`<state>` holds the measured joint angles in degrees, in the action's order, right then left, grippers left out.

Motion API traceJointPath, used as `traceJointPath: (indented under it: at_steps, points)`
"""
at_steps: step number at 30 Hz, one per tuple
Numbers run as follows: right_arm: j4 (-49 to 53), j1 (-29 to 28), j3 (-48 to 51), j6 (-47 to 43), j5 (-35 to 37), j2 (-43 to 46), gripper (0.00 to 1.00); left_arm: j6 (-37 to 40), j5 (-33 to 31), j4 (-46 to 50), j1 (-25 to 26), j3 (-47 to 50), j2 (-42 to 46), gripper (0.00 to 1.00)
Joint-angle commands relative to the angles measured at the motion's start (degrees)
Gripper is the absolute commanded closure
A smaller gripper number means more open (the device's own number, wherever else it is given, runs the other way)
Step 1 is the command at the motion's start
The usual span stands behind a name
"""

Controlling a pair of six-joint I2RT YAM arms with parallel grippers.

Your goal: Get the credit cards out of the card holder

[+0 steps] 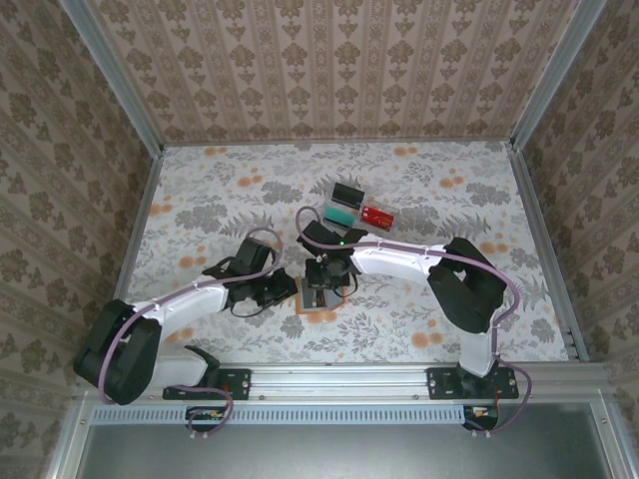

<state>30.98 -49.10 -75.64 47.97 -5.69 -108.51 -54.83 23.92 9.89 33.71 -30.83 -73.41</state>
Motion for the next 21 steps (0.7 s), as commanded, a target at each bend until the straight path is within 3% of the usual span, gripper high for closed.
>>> traceJointPath:
  at_steps: [1,21]
  points:
    - [0.17,2.18,0.29,-2.27,-3.58,-0.25,0.78,0.46,3.15,-2.38,0.68,-2.85,-2.4,0.85]
    - [-7.62,7.13,10.17,-8.25,-14.85,1.08,0.73,1.4,0.73,-0.93,1.79,-3.2,-10.16,0.87]
